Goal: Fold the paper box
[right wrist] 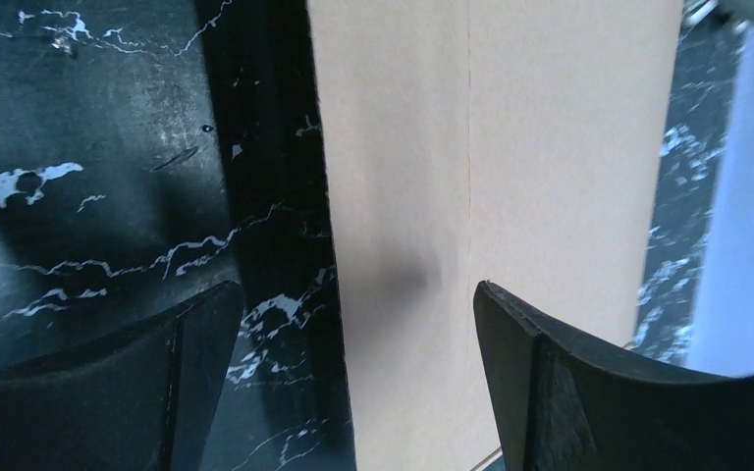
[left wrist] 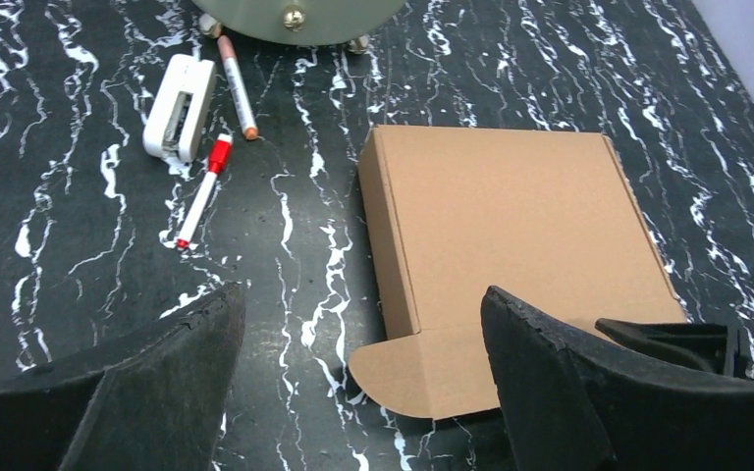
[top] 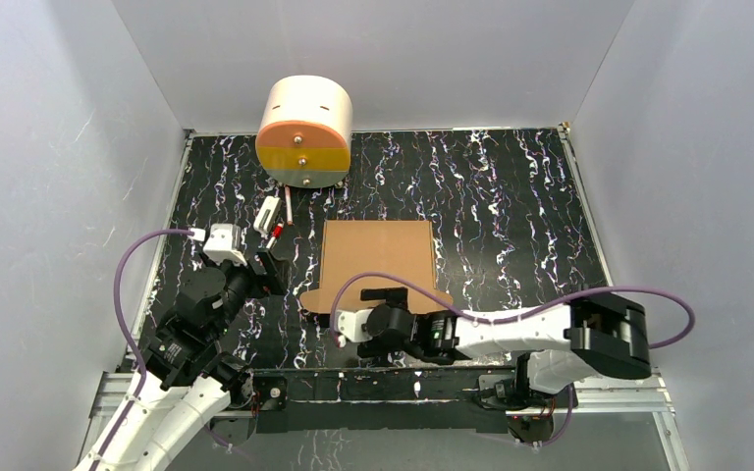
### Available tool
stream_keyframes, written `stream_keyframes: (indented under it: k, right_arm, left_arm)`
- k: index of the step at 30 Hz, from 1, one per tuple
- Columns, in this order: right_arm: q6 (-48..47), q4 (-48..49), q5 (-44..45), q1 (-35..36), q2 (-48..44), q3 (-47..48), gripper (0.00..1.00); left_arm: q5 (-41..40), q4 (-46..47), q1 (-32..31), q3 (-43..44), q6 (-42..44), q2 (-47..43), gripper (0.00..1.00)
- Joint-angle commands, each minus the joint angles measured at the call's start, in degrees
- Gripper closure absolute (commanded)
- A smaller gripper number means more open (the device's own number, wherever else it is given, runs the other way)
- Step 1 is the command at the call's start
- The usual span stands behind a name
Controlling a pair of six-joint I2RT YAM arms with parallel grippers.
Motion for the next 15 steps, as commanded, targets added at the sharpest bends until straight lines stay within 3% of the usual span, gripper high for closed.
stream_keyframes:
  k: [1, 9, 15]
  right_arm:
    - [-11.64, 11.71, 9.69, 2.66, 4.18, 1.17, 0.06]
    - [-22.51, 24.08, 20.59, 4.69, 14.36, -0.09, 0.14]
    - [-25.43, 28.46, 23.32, 5.19, 16.2, -1.04, 0.32]
  left_arm:
    - [-4.34, -2.0, 1.25, 0.53, 0.89, 0.04, 0.13]
    - [-2.87, -1.16, 5.3, -0.38, -0.22, -3.63, 0.13]
    - [-0.05, -0.5, 7.81, -0.55, -0.18, -2.98, 0.13]
